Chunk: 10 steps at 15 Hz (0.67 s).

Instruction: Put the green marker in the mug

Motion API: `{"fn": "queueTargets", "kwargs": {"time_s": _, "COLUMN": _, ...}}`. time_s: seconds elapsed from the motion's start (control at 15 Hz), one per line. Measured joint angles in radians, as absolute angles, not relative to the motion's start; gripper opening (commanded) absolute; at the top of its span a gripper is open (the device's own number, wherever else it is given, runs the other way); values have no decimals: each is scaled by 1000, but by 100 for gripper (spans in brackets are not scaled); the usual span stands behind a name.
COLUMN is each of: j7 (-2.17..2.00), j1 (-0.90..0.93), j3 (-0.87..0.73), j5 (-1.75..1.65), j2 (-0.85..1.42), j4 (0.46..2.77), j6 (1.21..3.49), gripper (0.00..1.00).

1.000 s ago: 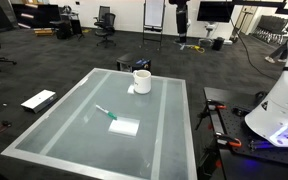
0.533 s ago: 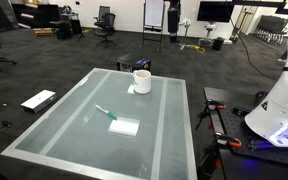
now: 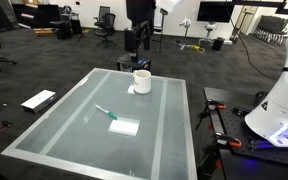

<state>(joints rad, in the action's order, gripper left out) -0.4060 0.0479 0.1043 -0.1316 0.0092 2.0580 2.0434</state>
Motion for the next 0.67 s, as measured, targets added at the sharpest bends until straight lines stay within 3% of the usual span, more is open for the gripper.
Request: {"fn": "queueTargets", "kwargs": {"time_s": 0.67, "j7": -560, "j1": 92, "j3": 73, "j5": -96, "j2": 382, "j4": 1829, "j6": 2245, "gripper": 100}}
